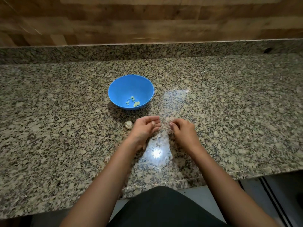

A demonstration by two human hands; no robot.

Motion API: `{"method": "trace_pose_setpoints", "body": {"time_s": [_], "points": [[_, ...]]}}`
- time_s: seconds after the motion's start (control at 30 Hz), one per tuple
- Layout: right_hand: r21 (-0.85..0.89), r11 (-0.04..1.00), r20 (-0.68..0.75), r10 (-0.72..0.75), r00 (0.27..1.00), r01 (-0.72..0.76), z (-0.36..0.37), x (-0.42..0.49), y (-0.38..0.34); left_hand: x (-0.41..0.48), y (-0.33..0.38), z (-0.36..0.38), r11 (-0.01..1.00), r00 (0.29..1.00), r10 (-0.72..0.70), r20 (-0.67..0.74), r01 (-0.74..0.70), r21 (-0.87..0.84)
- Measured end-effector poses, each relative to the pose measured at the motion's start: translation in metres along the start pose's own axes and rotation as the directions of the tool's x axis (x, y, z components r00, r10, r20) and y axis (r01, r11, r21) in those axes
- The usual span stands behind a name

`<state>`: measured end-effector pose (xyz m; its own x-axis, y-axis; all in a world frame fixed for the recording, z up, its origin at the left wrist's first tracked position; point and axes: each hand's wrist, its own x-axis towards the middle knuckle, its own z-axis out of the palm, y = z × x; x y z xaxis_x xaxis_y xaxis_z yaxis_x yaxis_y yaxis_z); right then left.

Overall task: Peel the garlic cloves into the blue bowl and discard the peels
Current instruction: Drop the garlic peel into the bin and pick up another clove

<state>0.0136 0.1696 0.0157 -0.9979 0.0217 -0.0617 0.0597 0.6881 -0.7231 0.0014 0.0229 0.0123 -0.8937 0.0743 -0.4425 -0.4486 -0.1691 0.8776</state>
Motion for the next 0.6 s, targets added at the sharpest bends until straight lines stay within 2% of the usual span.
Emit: {"method": "trace_pose_setpoints", "body": {"time_s": [0.07, 0.13, 0.23, 0.3, 0.37, 0.43, 0.6], "points": [[0.017, 1.000, -0.032, 0.026, 0.999, -0.025, -0.005, 0.001, 0.006, 0.017, -0.001, 0.013, 0.939, 0.991, 0.135, -0.004, -0.127, 0.319], [0.059, 0.997, -0.063, 0.051, 0.997, -0.047, -0.009, 0.001, 0.011, 0.030, 0.002, 0.025, 0.808, 0.967, 0.253, 0.016, -0.220, 0.546], [0.117, 0.990, -0.099, 0.085, 0.991, -0.073, -0.015, 0.000, 0.014, 0.047, 0.006, 0.037, 0.635, 0.934, 0.346, 0.086, -0.301, 0.711], [0.106, 0.992, -0.101, 0.083, 0.991, -0.072, -0.015, 0.000, 0.017, 0.055, 0.006, 0.040, 0.508, 0.927, 0.346, 0.148, -0.317, 0.801], [0.067, 0.996, -0.095, 0.062, 0.994, -0.056, -0.014, 0.001, 0.019, 0.060, 0.004, 0.039, 0.430, 0.922, 0.342, 0.181, -0.325, 0.842], [0.036, 0.999, -0.071, 0.040, 0.997, -0.037, -0.011, 0.001, 0.023, 0.057, 0.003, 0.037, 0.430, 0.915, 0.359, 0.184, -0.337, 0.837], [0.020, 0.997, 0.103, -0.071, 0.992, 0.069, -0.004, -0.021, 0.024, 0.023, -0.004, 0.013, 0.566, 0.888, 0.451, 0.092, -0.363, 0.740]]}}
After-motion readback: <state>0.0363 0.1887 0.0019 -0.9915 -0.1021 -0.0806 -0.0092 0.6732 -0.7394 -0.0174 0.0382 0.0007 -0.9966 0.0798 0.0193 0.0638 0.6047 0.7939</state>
